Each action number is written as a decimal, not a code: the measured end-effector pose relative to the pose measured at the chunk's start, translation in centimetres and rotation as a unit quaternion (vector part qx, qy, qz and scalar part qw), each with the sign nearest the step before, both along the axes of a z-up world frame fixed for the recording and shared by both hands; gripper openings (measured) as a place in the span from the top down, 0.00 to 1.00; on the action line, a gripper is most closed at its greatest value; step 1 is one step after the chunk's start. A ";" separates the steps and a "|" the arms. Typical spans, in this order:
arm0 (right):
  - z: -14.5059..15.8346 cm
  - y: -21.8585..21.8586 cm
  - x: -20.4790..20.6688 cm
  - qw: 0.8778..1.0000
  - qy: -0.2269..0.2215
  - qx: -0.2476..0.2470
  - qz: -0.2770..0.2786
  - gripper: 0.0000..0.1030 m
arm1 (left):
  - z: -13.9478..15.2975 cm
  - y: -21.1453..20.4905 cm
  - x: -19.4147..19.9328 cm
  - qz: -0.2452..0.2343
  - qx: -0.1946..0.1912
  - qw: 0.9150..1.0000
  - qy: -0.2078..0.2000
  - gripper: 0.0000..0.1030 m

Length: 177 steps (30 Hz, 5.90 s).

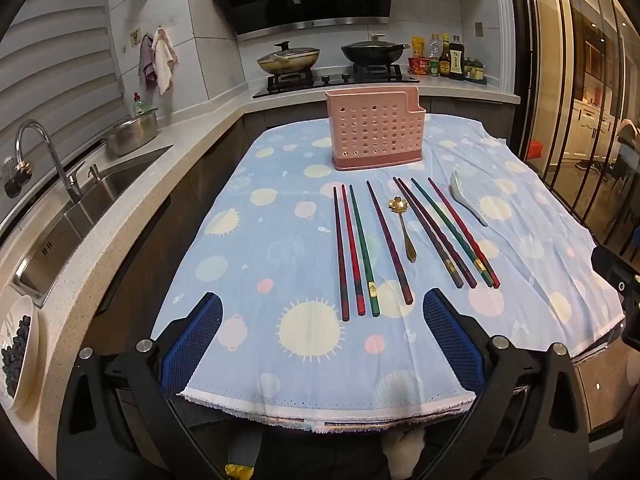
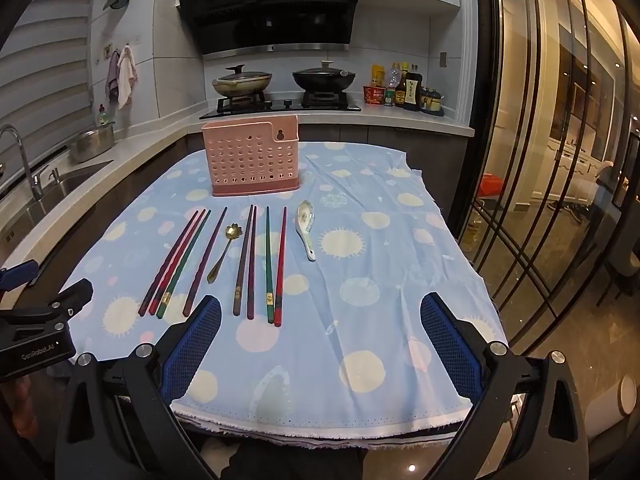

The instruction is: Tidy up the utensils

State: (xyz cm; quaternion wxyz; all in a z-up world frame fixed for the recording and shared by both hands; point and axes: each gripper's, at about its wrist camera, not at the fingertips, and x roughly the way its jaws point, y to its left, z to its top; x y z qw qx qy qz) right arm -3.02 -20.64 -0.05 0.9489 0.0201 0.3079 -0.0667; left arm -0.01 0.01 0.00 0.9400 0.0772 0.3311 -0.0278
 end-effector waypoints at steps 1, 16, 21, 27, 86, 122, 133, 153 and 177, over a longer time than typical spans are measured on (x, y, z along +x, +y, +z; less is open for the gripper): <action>0.0 0.0 0.0 1.000 0.000 0.000 0.000 0.07 | 0.0 0.0 0.0 0.000 0.000 1.000 0.000 0.07; 0.0 0.1 0.0 1.000 0.000 0.000 0.000 0.07 | 0.0 0.1 0.0 0.000 0.000 1.000 -0.001 0.07; 0.0 0.0 0.0 1.000 0.000 0.000 -0.001 0.07 | 0.0 0.1 0.0 0.000 0.000 1.000 0.000 0.07; 0.0 0.0 0.0 1.000 -0.001 0.000 0.000 0.07 | 0.0 0.1 0.0 0.000 0.000 1.000 0.000 0.07; -6.1 -2.8 11.3 0.996 0.064 0.032 -0.045 0.07 | -9.7 2.8 12.1 -0.017 -0.052 0.989 0.137 0.27; -9.1 -1.5 18.4 0.993 0.106 0.053 0.007 0.94 | -9.2 3.4 12.6 -0.078 -0.087 0.984 0.133 0.93; -4.4 -2.2 13.6 0.997 0.044 0.067 0.015 1.00 | -5.2 4.0 10.2 -0.081 -0.100 0.988 0.091 0.93; -9.4 -5.1 11.4 0.985 0.118 0.124 -0.011 0.87 | -2.7 3.3 10.5 -0.084 -0.097 0.990 0.063 0.93; -10.2 -3.3 11.4 0.980 0.115 0.160 -0.006 0.70 | -5.7 2.9 9.8 -0.082 -0.084 0.988 0.100 0.93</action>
